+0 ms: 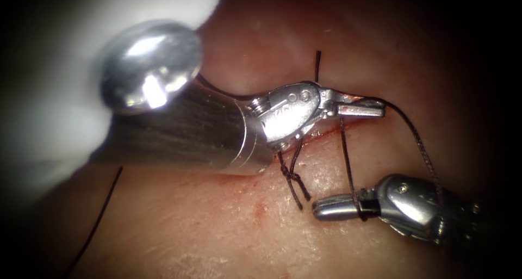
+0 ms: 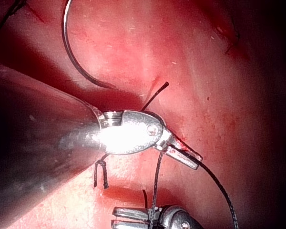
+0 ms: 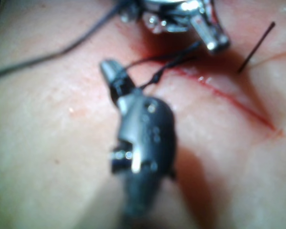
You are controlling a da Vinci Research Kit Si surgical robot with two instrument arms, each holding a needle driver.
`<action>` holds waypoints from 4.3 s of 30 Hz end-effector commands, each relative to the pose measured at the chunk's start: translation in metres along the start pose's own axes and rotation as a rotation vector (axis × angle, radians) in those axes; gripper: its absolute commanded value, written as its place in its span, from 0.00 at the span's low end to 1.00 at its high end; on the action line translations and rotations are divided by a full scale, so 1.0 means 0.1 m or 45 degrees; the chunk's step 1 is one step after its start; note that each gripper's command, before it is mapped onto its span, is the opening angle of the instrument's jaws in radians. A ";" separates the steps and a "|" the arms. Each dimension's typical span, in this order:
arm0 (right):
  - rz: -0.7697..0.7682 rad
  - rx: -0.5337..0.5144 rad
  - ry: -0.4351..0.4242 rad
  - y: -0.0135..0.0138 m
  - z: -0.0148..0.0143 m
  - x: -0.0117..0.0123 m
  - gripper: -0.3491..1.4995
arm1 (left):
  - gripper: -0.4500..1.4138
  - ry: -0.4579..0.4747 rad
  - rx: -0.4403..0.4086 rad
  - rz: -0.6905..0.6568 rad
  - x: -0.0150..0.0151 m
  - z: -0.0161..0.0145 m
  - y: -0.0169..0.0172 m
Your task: Wound Closure
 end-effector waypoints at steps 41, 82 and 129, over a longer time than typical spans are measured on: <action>0.156 -0.292 0.339 0.021 -0.038 0.003 0.34 | 0.00 -0.025 -0.086 0.245 -0.036 -0.011 0.104; 0.159 -0.489 0.262 0.055 -0.030 0.000 0.30 | 0.77 -0.558 0.219 -0.144 0.072 0.023 0.171; 0.103 -0.625 0.052 0.051 0.005 -0.010 0.34 | 0.00 -0.478 0.177 -0.017 0.161 0.101 0.122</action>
